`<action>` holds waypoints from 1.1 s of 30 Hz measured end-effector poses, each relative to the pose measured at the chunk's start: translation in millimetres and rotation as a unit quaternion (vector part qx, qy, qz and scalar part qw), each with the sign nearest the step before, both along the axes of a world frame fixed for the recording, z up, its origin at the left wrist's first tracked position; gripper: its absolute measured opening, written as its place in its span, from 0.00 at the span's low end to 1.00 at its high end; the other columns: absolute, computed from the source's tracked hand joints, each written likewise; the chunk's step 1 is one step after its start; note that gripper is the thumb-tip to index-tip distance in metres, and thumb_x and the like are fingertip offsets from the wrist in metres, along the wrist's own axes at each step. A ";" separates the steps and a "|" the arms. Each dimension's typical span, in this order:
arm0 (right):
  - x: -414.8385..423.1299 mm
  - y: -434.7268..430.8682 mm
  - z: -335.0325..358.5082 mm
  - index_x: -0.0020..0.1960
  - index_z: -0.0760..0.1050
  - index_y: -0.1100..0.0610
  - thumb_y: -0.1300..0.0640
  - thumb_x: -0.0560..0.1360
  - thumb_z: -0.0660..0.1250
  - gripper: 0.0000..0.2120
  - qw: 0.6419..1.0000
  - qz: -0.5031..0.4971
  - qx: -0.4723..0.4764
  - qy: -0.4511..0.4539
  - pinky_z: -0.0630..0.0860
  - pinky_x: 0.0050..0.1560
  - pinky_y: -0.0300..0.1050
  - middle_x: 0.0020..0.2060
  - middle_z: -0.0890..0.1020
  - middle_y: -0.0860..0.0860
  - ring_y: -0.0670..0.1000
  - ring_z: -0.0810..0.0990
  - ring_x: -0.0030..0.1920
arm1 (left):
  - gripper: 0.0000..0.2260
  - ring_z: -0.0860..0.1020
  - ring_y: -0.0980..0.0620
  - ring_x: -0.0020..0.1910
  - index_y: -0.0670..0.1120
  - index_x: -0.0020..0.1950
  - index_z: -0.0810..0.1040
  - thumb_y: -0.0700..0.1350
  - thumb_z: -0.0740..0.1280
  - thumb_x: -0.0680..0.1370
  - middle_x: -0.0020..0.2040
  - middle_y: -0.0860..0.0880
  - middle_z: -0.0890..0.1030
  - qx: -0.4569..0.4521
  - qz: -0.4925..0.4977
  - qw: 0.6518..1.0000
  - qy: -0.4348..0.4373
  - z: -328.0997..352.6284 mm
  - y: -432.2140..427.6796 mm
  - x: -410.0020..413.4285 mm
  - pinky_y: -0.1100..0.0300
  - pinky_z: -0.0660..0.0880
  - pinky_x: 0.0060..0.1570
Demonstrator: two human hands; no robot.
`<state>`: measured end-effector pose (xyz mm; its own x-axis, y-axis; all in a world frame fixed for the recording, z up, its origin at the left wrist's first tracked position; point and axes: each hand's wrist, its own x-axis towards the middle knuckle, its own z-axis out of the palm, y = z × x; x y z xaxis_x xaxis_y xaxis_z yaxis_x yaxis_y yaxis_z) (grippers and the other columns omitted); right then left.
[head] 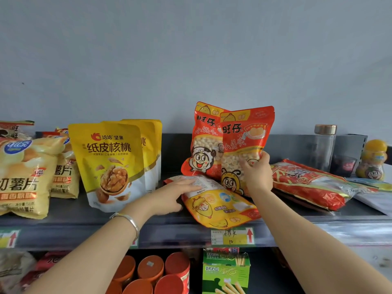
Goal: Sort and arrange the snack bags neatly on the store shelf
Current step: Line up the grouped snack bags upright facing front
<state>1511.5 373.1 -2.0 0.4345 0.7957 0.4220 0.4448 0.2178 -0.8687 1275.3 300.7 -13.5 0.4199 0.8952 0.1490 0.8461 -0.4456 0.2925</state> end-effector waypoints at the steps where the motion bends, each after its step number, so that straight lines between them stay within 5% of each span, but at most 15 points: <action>1: 0.0 -1.8 0.8 0.66 0.64 0.53 0.43 0.74 0.68 0.26 1.000 0.001 0.002 0.000 0.76 0.45 0.51 0.51 0.80 0.52 0.56 0.80 0.49 | 0.33 0.48 0.52 0.76 0.55 0.75 0.59 0.33 0.65 0.75 0.77 0.52 0.53 0.006 0.001 1.000 0.011 0.6 -0.6 2.4 0.59 0.46 0.73; 7: 6.6 -10.7 5.4 0.66 0.64 0.54 0.47 0.74 0.70 0.26 0.999 0.039 0.017 0.008 0.74 0.43 0.48 0.47 0.77 0.47 0.52 0.76 0.44 | 0.31 0.47 0.51 0.77 0.60 0.75 0.54 0.42 0.64 0.78 0.78 0.53 0.52 0.084 -0.007 0.993 0.080 -8.4 4.7 18.2 0.54 0.44 0.73; 10: 19.0 -8.3 6.0 0.67 0.65 0.53 0.48 0.74 0.71 0.26 0.996 0.081 0.010 0.018 0.77 0.47 0.51 0.49 0.78 0.49 0.53 0.78 0.47 | 0.27 0.53 0.52 0.75 0.60 0.74 0.59 0.43 0.63 0.78 0.75 0.54 0.60 0.154 -0.018 0.984 0.085 -11.5 8.6 21.4 0.53 0.48 0.74; 14: 35.0 -5.8 9.0 0.61 0.69 0.50 0.49 0.72 0.73 0.21 0.989 0.140 -0.003 0.051 0.79 0.52 0.54 0.49 0.82 0.49 0.52 0.81 0.50 | 0.17 0.69 0.52 0.67 0.53 0.65 0.75 0.40 0.65 0.77 0.65 0.53 0.76 0.227 -0.020 0.972 -0.065 -1.8 11.2 25.2 0.60 0.62 0.65; 18: 47.6 -6.4 8.0 0.62 0.71 0.49 0.48 0.70 0.74 0.24 0.980 0.177 -0.023 0.093 0.80 0.53 0.58 0.53 0.82 0.52 0.54 0.82 0.52 | 0.12 0.74 0.52 0.61 0.54 0.62 0.76 0.44 0.64 0.79 0.61 0.53 0.78 0.187 0.040 0.943 -0.271 3.7 19.2 28.2 0.54 0.74 0.59; 22: 49.1 -10.5 10.0 0.59 0.73 0.51 0.50 0.72 0.73 0.18 0.980 0.170 0.002 0.102 0.80 0.53 0.57 0.49 0.83 0.51 0.54 0.83 0.51 | 0.07 0.78 0.54 0.52 0.52 0.56 0.75 0.48 0.64 0.78 0.50 0.54 0.81 0.198 0.042 0.880 -0.429 27.1 19.0 37.3 0.63 0.73 0.48; 26: 40.8 -12.1 18.0 0.61 0.73 0.50 0.48 0.72 0.73 0.20 0.976 0.181 0.030 0.121 0.81 0.53 0.57 0.50 0.83 0.50 0.53 0.83 0.51 | 0.06 0.76 0.61 0.49 0.51 0.56 0.73 0.48 0.62 0.80 0.49 0.58 0.79 0.228 0.063 0.832 -0.503 38.7 21.0 40.0 0.65 0.72 0.48; 33: 26.4 -7.8 18.4 0.60 0.72 0.45 0.43 0.71 0.71 0.20 0.985 0.144 0.053 0.085 0.80 0.52 0.58 0.49 0.83 0.47 0.51 0.82 0.49 | 0.06 0.78 0.49 0.53 0.51 0.57 0.70 0.49 0.59 0.81 0.53 0.51 0.79 0.178 0.201 0.757 -0.596 29.8 47.7 26.4 0.49 0.75 0.54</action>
<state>1537.9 365.3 16.4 0.2696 0.8519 0.4491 0.2012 0.4062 -0.8913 1301.7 348.4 16.3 -0.4974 0.7296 0.4693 0.1638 -0.4522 0.8767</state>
